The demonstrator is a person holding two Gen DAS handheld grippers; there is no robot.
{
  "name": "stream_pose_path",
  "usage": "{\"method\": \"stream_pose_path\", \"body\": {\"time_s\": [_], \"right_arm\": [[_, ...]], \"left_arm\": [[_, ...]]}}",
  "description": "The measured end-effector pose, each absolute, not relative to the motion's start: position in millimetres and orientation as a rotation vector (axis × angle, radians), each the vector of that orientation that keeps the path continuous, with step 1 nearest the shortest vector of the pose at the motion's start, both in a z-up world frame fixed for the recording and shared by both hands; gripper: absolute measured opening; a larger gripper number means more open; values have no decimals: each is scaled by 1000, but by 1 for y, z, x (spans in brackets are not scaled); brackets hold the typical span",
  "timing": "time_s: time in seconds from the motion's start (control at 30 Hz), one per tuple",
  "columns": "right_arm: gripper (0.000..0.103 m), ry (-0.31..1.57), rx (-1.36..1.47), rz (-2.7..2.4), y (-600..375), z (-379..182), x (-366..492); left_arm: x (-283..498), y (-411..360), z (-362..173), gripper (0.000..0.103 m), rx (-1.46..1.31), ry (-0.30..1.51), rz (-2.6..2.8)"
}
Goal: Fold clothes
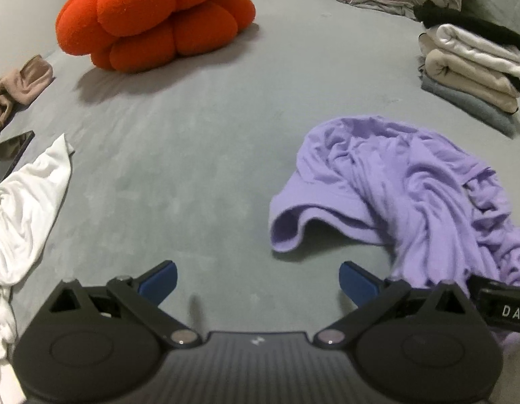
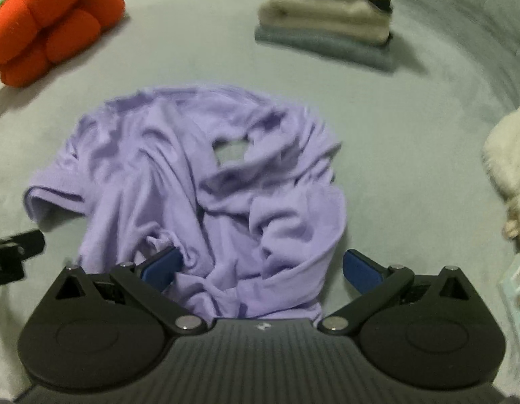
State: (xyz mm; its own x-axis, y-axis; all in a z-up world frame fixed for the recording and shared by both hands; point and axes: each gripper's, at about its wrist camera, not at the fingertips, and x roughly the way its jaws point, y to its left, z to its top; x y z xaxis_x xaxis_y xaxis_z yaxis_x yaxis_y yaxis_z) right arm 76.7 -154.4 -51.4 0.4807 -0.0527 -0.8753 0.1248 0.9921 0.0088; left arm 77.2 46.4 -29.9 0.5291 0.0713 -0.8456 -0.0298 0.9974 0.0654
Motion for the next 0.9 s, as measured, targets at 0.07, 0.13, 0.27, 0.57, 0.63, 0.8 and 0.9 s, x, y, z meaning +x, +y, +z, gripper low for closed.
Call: {"method": "stream_pose_path", "body": {"time_s": [0.07, 0.13, 0.27, 0.57, 0.63, 0.8, 0.9], "right_arm": [[103, 1073, 84, -94, -158, -57, 80], [103, 1071, 90, -77, -161, -60, 81], [103, 1026, 80, -42, -164, -65, 74], [103, 928, 35, -23, -160, -72, 63], [103, 919, 31, -29, -159, -73, 61], [103, 926, 41, -24, -161, -72, 63], [103, 936, 43, -26, -161, -71, 63]], "left_arm": [[81, 49, -35, 103, 40, 1030, 55], [84, 51, -40, 103, 31, 1049, 55], [85, 52, -52, 103, 21, 1064, 66], [71, 51, -58, 103, 23, 986, 62], [70, 53, -60, 103, 10, 975, 55], [69, 51, -60, 103, 24, 954, 51], [73, 51, -56, 103, 35, 971, 35]]}}
